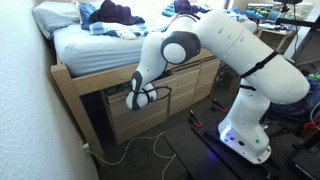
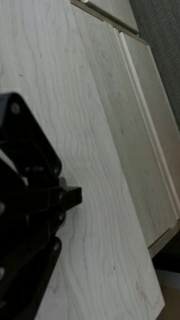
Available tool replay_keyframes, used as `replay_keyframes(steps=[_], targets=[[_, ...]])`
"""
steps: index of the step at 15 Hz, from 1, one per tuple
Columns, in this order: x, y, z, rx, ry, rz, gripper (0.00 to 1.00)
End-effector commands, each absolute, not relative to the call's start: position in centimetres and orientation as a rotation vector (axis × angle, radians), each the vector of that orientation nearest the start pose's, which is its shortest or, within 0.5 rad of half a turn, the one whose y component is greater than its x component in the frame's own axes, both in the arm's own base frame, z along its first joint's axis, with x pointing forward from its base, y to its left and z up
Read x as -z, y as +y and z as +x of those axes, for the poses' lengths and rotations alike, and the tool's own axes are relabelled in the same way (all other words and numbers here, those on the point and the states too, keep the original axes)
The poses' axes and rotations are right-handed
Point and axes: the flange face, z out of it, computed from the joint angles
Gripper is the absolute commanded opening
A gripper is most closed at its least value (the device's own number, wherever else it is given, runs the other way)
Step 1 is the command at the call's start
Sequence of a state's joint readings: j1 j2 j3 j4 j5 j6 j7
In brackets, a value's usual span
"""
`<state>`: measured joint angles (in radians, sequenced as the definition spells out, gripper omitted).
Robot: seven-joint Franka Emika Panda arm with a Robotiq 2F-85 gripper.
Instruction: Put the green cloth in the open drawer then close the drawer
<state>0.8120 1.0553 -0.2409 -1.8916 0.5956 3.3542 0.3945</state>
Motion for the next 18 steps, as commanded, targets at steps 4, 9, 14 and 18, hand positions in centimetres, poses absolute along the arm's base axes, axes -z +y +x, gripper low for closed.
replay_keyframes(steps=[4,9,14,18], targets=[[-4.0,27.4,51.1,0.374,0.214,-3.079,0.0],[-6.9,28.0,49.5,0.181,0.102,-3.109,0.0],[-9.8,29.5,46.9,-0.037,-0.002,-3.068,0.0],[-11.4,30.2,45.5,-0.156,-0.025,-3.03,0.0]])
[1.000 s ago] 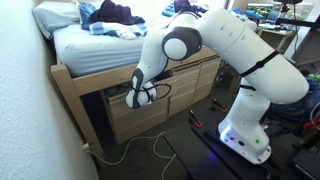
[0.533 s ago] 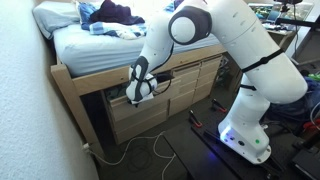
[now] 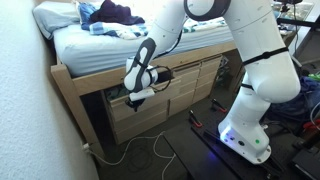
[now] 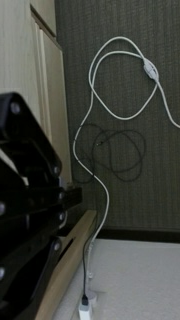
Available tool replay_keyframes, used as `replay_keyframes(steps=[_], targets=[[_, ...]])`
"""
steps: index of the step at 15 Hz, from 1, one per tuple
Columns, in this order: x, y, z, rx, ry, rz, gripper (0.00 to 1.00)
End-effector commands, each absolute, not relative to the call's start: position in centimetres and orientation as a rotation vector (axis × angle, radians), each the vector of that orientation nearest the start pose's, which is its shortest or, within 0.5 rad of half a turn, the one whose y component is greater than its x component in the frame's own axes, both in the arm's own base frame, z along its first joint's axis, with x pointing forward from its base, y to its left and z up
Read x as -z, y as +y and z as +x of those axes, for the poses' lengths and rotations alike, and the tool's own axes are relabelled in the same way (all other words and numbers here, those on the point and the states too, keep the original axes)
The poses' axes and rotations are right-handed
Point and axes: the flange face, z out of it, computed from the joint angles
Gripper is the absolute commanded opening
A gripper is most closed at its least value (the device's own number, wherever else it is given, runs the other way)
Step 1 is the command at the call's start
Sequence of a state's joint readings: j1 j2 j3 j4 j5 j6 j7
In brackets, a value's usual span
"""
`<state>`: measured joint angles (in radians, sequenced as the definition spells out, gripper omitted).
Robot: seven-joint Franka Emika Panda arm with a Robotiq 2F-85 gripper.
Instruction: Put the green cloth in the open drawer then close the drawer
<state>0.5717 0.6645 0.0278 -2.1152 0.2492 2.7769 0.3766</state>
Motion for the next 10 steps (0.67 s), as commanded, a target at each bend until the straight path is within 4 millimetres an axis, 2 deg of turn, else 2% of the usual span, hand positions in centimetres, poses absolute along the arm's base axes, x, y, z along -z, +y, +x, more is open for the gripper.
replay_keyframes(steps=[1,2,3,5,6,7,9,10], targets=[[-11.8,30.4,45.3,-0.162,-0.025,-3.016,0.0],[-12.2,30.4,45.2,-0.159,-0.012,-3.002,0.0],[-12.5,30.4,45.1,-0.159,0.003,-2.99,0.26],[-12.8,30.4,44.9,-0.174,-0.007,-2.968,0.32],[-11.5,31.1,45.6,-0.148,0.029,-2.983,0.4],[-11.6,31.1,45.6,-0.15,0.032,-2.979,0.22],[-11.5,31.1,45.6,-0.153,0.034,-2.98,0.38],[-11.4,31.1,45.6,-0.155,0.033,-2.981,0.41]])
